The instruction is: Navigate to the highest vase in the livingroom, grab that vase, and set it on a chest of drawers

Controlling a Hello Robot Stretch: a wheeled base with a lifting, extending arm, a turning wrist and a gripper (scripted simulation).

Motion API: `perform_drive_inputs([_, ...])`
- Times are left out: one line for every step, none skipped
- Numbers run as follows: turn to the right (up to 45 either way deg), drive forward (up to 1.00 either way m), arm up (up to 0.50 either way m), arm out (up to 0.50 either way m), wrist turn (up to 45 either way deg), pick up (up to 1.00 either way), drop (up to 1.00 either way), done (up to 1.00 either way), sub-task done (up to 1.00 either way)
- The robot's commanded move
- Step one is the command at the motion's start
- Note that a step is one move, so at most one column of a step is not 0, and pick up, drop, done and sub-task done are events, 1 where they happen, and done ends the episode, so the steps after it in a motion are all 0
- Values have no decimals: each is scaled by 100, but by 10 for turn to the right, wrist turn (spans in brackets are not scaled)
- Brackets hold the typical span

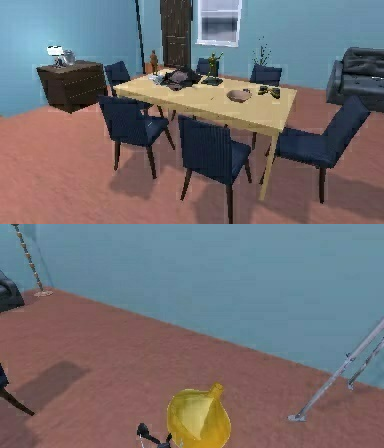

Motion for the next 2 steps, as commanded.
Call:
perform_drive_inputs([0, 50, 0, 0, 0, 0, 0, 0, 0])
perform_drive_inputs([-450, 0, 0, 0, 0, 0, 0, 0, 0])
